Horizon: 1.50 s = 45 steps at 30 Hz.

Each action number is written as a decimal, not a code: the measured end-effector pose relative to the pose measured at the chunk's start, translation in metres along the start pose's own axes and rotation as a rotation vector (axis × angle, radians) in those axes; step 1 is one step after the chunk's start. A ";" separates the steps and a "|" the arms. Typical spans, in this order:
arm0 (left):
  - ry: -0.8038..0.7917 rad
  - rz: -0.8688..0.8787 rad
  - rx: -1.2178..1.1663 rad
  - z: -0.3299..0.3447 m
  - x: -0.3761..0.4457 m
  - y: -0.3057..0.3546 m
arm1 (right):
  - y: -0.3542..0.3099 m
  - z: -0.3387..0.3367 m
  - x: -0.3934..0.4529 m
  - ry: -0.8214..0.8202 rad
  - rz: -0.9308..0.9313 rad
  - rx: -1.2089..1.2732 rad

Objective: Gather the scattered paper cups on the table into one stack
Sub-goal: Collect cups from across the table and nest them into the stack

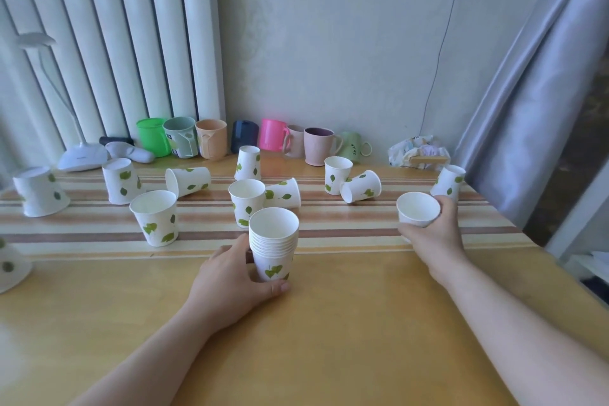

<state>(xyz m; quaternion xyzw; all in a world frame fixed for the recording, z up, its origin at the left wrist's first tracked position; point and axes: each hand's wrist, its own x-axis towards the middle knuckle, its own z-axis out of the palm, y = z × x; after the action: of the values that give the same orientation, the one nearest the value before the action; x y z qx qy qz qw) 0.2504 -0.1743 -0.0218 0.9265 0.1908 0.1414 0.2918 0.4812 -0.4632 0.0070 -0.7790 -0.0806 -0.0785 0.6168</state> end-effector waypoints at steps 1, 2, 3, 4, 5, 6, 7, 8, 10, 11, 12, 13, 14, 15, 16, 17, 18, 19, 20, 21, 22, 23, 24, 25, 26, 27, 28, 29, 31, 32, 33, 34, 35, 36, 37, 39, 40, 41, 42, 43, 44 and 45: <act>-0.002 0.001 -0.001 0.000 0.000 0.000 | -0.009 0.008 -0.011 -0.026 0.018 0.082; -0.002 0.003 -0.003 0.000 0.000 -0.001 | -0.016 0.016 -0.021 -0.065 0.033 0.148; 0.000 0.007 -0.005 0.000 0.000 -0.001 | -0.025 0.024 -0.029 -0.109 0.054 0.223; 0.003 0.012 -0.005 0.001 0.000 -0.001 | -0.036 0.032 -0.036 -0.158 0.081 0.318; 0.003 0.013 -0.004 0.001 0.000 -0.001 | -0.050 0.039 -0.044 -0.209 0.108 0.426; 0.002 0.013 -0.005 0.001 0.000 -0.001 | -0.065 0.045 -0.052 -0.257 0.122 0.525; 0.003 0.014 -0.006 0.001 -0.001 -0.002 | -0.081 0.051 -0.060 -0.302 0.123 0.602; 0.004 0.018 -0.006 0.002 -0.002 -0.002 | -0.095 0.057 -0.067 -0.349 0.114 0.644; 0.007 0.023 -0.009 0.002 -0.003 -0.002 | -0.121 0.067 -0.082 -0.463 0.081 0.623; 0.008 0.024 -0.016 0.002 -0.004 -0.002 | -0.128 0.071 -0.089 -0.522 0.057 0.572; 0.010 0.027 -0.025 0.002 -0.004 -0.002 | -0.133 0.077 -0.095 -0.569 0.027 0.506; 0.014 0.030 -0.032 0.002 -0.005 -0.002 | -0.134 0.081 -0.099 -0.601 -0.006 0.433; 0.019 0.032 -0.039 0.002 -0.005 -0.001 | -0.132 0.086 -0.102 -0.620 -0.034 0.359; 0.024 0.033 -0.046 0.002 -0.006 -0.001 | -0.129 0.090 -0.105 -0.630 -0.055 0.288; 0.028 0.033 -0.050 0.002 -0.006 -0.001 | -0.126 0.094 -0.107 -0.633 -0.076 0.225; 0.030 0.034 -0.050 0.002 -0.005 -0.001 | -0.124 0.097 -0.108 -0.635 -0.093 0.176; 0.028 0.034 -0.046 0.002 -0.005 -0.002 | -0.121 0.099 -0.109 -0.638 -0.105 0.145; 0.025 0.034 -0.042 0.002 -0.004 -0.001 | -0.118 0.101 -0.109 -0.643 -0.118 0.124; 0.022 0.035 -0.037 0.002 -0.003 -0.001 | -0.115 0.102 -0.108 -0.649 -0.135 0.107; 0.016 0.035 -0.027 0.002 -0.001 0.000 | -0.113 0.103 -0.108 -0.655 -0.150 0.091; 0.007 0.031 -0.013 0.003 0.001 0.000 | -0.111 0.103 -0.107 -0.660 -0.160 0.074; -0.006 0.021 -0.001 0.002 0.004 0.000 | -0.110 0.102 -0.107 -0.666 -0.167 0.060; -0.029 0.000 -0.007 0.002 0.008 0.001 | -0.107 0.101 -0.106 -0.672 -0.173 0.058; -0.060 -0.034 -0.045 0.001 0.013 0.001 | -0.103 0.099 -0.104 -0.674 -0.177 0.064; -0.103 -0.072 -0.110 -0.001 0.019 0.003 | -0.099 0.096 -0.102 -0.673 -0.182 0.070; -0.148 -0.100 -0.169 -0.002 0.025 0.005 | -0.095 0.092 -0.100 -0.670 -0.187 0.066; -0.183 -0.108 -0.206 -0.002 0.032 0.008 | -0.091 0.086 -0.097 -0.666 -0.193 0.051; -0.199 -0.104 -0.218 -0.002 0.037 0.013 | -0.086 0.079 -0.094 -0.659 -0.196 0.031; -0.167 -0.098 -0.209 0.000 0.046 0.021 | -0.074 0.065 -0.083 -0.627 -0.182 -0.005; -0.143 -0.092 -0.200 0.003 0.049 0.024 | -0.066 0.058 -0.076 -0.604 -0.171 -0.019; -0.124 -0.076 -0.183 0.007 0.052 0.024 | -0.057 0.050 -0.068 -0.578 -0.159 -0.036; -0.104 -0.055 -0.152 0.011 0.054 0.024 | -0.048 0.043 -0.060 -0.553 -0.149 -0.057; -0.075 -0.031 -0.109 0.015 0.054 0.023 | -0.039 0.035 -0.051 -0.527 -0.138 -0.081; -0.038 -0.003 -0.071 0.018 0.055 0.021 | -0.029 0.028 -0.042 -0.499 -0.122 -0.112; 0.000 0.026 -0.046 0.021 0.054 0.020 | -0.020 0.021 -0.033 -0.465 -0.103 -0.151; 0.051 0.068 -0.029 0.025 0.054 0.018 | -0.003 0.012 -0.013 -0.383 -0.054 -0.230; 0.063 0.075 -0.032 0.026 0.054 0.018 | 0.004 0.011 -0.002 -0.343 -0.025 -0.259; 0.070 0.077 -0.039 0.028 0.054 0.018 | 0.009 0.012 0.009 -0.305 0.002 -0.285; 0.073 0.078 -0.045 0.028 0.054 0.017 | 0.011 0.017 0.021 -0.271 0.028 -0.307; 0.073 0.080 -0.044 0.029 0.055 0.017 | 0.012 0.023 0.032 -0.243 0.059 -0.318; 0.068 0.084 -0.039 0.029 0.055 0.017 | 0.012 0.031 0.043 -0.219 0.096 -0.314; 0.061 0.090 -0.032 0.028 0.055 0.017 | 0.010 0.041 0.053 -0.201 0.135 -0.296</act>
<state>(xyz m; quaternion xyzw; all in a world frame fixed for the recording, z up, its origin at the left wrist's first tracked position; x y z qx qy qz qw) 0.3144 -0.1772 -0.0257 0.9246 0.1554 0.1859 0.2939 0.5361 -0.4239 0.0004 -0.8688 -0.0770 0.0300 0.4882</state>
